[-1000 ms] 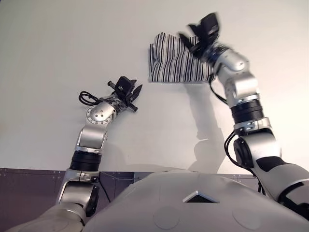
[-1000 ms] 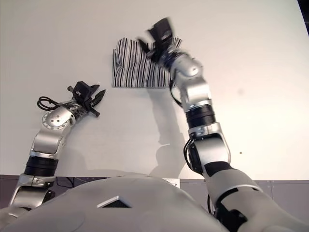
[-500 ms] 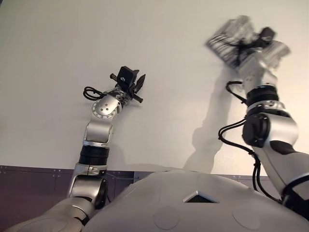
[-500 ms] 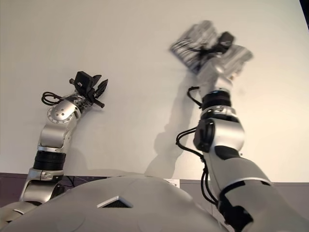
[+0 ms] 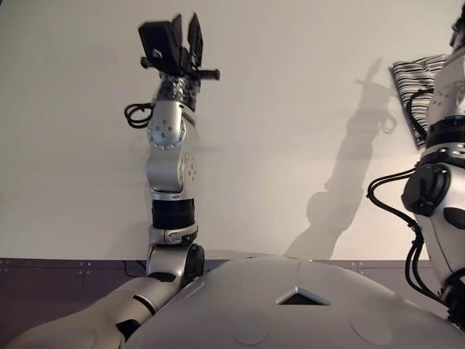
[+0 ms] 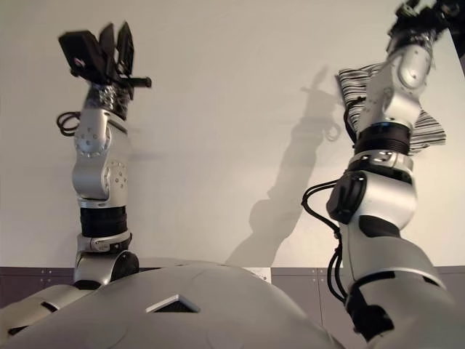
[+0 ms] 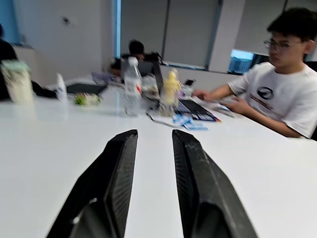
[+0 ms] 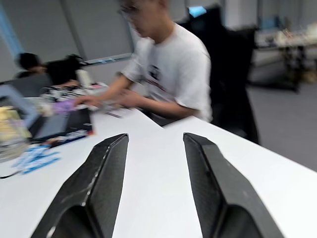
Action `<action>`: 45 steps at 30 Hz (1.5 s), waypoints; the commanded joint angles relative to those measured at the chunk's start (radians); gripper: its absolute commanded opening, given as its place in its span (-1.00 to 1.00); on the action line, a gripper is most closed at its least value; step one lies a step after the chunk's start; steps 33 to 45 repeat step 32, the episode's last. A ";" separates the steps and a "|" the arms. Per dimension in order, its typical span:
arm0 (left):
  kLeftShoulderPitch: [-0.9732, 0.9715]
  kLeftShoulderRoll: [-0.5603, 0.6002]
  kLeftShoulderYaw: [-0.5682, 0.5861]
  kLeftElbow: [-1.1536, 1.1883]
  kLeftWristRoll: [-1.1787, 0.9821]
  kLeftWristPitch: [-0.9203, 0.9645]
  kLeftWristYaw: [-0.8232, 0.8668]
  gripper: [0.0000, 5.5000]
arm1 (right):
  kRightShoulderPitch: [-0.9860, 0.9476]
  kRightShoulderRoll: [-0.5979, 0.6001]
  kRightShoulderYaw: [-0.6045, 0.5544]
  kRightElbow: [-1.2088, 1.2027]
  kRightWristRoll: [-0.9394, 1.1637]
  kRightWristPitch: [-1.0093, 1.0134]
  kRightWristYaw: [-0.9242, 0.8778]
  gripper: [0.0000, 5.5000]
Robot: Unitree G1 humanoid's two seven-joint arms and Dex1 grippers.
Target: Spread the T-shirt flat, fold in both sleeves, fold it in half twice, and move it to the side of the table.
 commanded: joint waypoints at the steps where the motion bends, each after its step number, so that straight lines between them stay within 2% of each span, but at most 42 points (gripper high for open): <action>1: -0.188 0.005 0.027 0.141 0.078 -0.019 0.115 -0.48 | 0.115 0.329 0.315 -0.320 -0.158 0.085 -0.089 -0.25; 3: -0.249 -0.004 0.016 0.245 0.102 -0.062 0.137 -0.39 | 0.108 0.421 0.418 -0.342 -0.261 0.078 -0.150 -0.25; 5: -0.271 -0.007 0.005 0.308 0.114 -0.103 0.131 -0.26 | 0.103 0.466 0.453 -0.326 -0.318 0.092 -0.195 -0.25; 8: -0.253 0.006 -0.022 0.321 0.131 -0.147 0.099 -0.12 | 0.086 0.487 0.441 -0.305 -0.343 0.107 -0.253 -0.25; 13: -0.312 -0.013 0.004 0.394 0.054 -0.120 0.034 0.16 | 0.080 0.524 0.377 -0.280 -0.358 0.100 -0.441 -0.25; 16: -0.302 -0.048 0.004 0.405 0.023 -0.124 0.031 0.17 | 0.052 0.514 0.384 -0.242 -0.347 0.073 -0.425 -0.25; 21: -0.269 -0.136 -0.040 0.441 0.076 -0.166 0.126 0.18 | 0.061 0.500 0.384 -0.210 -0.323 0.037 -0.370 0.07; 24: -0.294 -0.193 -0.037 0.495 0.127 -0.185 0.255 0.18 | 0.077 0.483 0.372 -0.205 -0.311 0.043 -0.352 0.07; 30: -0.362 -0.215 -0.019 0.527 0.168 -0.178 0.428 0.18 | 0.039 0.480 0.353 -0.213 -0.266 0.118 -0.253 0.07; 32: -0.361 -0.226 -0.008 0.522 0.137 -0.170 0.432 0.18 | 0.037 0.487 0.352 -0.222 -0.249 0.135 -0.224 0.19; 45: -0.361 -0.226 -0.008 0.522 0.137 -0.170 0.432 0.18 | 0.037 0.487 0.352 -0.222 -0.249 0.135 -0.224 0.19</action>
